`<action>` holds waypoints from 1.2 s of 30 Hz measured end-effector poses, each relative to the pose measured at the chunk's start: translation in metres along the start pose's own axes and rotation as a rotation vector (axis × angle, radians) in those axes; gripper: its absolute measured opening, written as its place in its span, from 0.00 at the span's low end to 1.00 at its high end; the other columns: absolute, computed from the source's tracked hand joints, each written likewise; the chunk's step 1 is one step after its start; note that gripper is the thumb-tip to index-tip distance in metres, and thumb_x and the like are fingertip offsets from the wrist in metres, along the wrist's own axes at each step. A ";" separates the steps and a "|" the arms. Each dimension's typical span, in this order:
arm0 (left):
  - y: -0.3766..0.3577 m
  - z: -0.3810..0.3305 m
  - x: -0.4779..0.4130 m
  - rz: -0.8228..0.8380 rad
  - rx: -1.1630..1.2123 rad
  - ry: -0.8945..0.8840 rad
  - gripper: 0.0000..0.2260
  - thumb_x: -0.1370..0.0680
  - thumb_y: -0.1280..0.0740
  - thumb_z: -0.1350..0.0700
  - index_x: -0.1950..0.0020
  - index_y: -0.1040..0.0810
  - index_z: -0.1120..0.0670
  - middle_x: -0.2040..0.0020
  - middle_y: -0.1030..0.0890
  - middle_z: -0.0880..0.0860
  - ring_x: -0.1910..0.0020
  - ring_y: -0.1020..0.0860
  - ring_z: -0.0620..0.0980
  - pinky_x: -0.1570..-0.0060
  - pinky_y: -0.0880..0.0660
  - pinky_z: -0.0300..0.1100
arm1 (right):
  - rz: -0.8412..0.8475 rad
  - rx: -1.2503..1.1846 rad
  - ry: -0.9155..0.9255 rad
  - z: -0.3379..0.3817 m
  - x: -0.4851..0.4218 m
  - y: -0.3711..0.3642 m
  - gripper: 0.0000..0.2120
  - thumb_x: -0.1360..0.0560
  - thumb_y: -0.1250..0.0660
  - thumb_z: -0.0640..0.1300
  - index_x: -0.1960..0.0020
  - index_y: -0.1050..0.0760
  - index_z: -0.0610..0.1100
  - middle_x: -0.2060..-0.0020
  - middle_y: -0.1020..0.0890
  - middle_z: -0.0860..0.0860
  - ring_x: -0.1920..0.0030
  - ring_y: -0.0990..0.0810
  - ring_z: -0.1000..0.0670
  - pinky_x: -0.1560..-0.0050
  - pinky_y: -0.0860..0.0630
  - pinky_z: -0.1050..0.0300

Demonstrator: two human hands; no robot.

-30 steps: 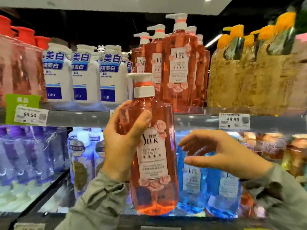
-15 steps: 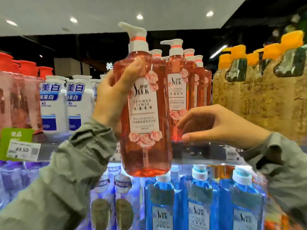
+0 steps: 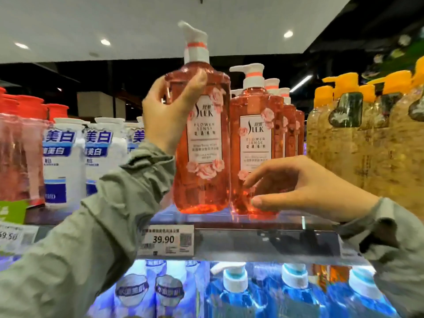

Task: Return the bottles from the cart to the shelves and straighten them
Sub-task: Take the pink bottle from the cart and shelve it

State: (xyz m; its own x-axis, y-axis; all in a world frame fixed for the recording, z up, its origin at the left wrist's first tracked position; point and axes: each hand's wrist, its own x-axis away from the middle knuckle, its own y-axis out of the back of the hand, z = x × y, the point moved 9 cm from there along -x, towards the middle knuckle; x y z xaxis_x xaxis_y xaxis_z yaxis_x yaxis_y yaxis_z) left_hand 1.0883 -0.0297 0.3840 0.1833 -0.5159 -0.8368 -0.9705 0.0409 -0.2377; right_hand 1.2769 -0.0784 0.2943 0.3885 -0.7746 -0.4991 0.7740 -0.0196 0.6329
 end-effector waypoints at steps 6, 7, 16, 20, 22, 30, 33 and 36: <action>-0.007 0.018 0.009 0.057 -0.100 -0.021 0.18 0.31 0.28 0.45 0.47 0.23 0.53 0.54 0.17 0.51 0.56 0.17 0.47 0.55 0.20 0.43 | -0.032 -0.005 -0.019 -0.010 -0.003 -0.002 0.16 0.39 0.24 0.48 0.53 0.18 0.46 0.62 0.15 0.44 0.61 0.16 0.45 0.57 0.18 0.50; -0.007 0.020 0.009 0.059 -0.093 -0.017 0.18 0.31 0.28 0.44 0.48 0.23 0.52 0.54 0.17 0.51 0.56 0.17 0.47 0.54 0.20 0.43 | -0.043 -0.024 -0.027 -0.012 -0.004 -0.002 0.16 0.40 0.24 0.48 0.53 0.19 0.45 0.63 0.15 0.43 0.62 0.17 0.44 0.57 0.19 0.48; -0.016 0.041 0.004 0.079 0.007 0.055 0.18 0.27 0.30 0.45 0.44 0.27 0.53 0.52 0.18 0.52 0.56 0.17 0.47 0.56 0.22 0.41 | -0.066 -0.016 -0.045 -0.019 -0.002 0.008 0.19 0.36 0.25 0.44 0.45 0.21 0.46 0.63 0.16 0.42 0.65 0.18 0.43 0.59 0.20 0.51; -0.016 0.040 0.002 0.063 -0.059 -0.010 0.26 0.32 0.32 0.39 0.42 0.30 0.52 0.53 0.19 0.51 0.56 0.18 0.47 0.55 0.21 0.43 | -0.063 -0.048 -0.026 -0.020 0.001 0.009 0.20 0.36 0.25 0.44 0.45 0.21 0.46 0.63 0.16 0.42 0.66 0.19 0.47 0.63 0.23 0.64; -0.015 0.040 0.003 0.063 -0.106 -0.021 0.29 0.32 0.33 0.37 0.38 0.31 0.52 0.51 0.19 0.53 0.55 0.17 0.49 0.53 0.20 0.47 | -0.074 -0.059 -0.018 -0.022 0.001 0.011 0.20 0.36 0.26 0.44 0.45 0.21 0.46 0.64 0.16 0.42 0.65 0.18 0.46 0.60 0.21 0.61; -0.015 0.017 0.018 -0.012 -0.575 -0.292 0.25 0.22 0.40 0.42 0.27 0.37 0.50 0.37 0.30 0.55 0.45 0.26 0.43 0.47 0.29 0.31 | -0.045 -0.180 -0.035 -0.027 0.002 0.014 0.16 0.36 0.27 0.40 0.48 0.19 0.45 0.65 0.17 0.38 0.66 0.17 0.42 0.60 0.21 0.59; -0.019 0.024 0.029 0.017 -0.731 -0.276 0.40 0.28 0.39 0.33 0.23 0.49 0.50 0.28 0.37 0.53 0.31 0.35 0.50 0.36 0.34 0.45 | -0.040 -0.194 -0.039 -0.028 0.004 0.016 0.15 0.36 0.27 0.42 0.50 0.18 0.50 0.65 0.17 0.38 0.66 0.17 0.44 0.60 0.21 0.59; -0.019 0.023 0.031 -0.001 -0.767 -0.290 0.44 0.31 0.42 0.31 0.23 0.51 0.53 0.26 0.39 0.54 0.27 0.41 0.52 0.33 0.41 0.47 | -0.062 -0.214 -0.041 -0.029 0.005 0.020 0.12 0.35 0.28 0.41 0.52 0.17 0.49 0.64 0.16 0.37 0.67 0.18 0.43 0.61 0.20 0.57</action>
State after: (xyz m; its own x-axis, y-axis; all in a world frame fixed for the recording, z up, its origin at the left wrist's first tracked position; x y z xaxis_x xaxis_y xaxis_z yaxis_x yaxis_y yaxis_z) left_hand 1.1159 -0.0266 0.3509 0.1153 -0.2698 -0.9560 -0.7883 -0.6104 0.0772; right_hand 1.3083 -0.0645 0.2873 0.3199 -0.8010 -0.5060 0.8857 0.0630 0.4600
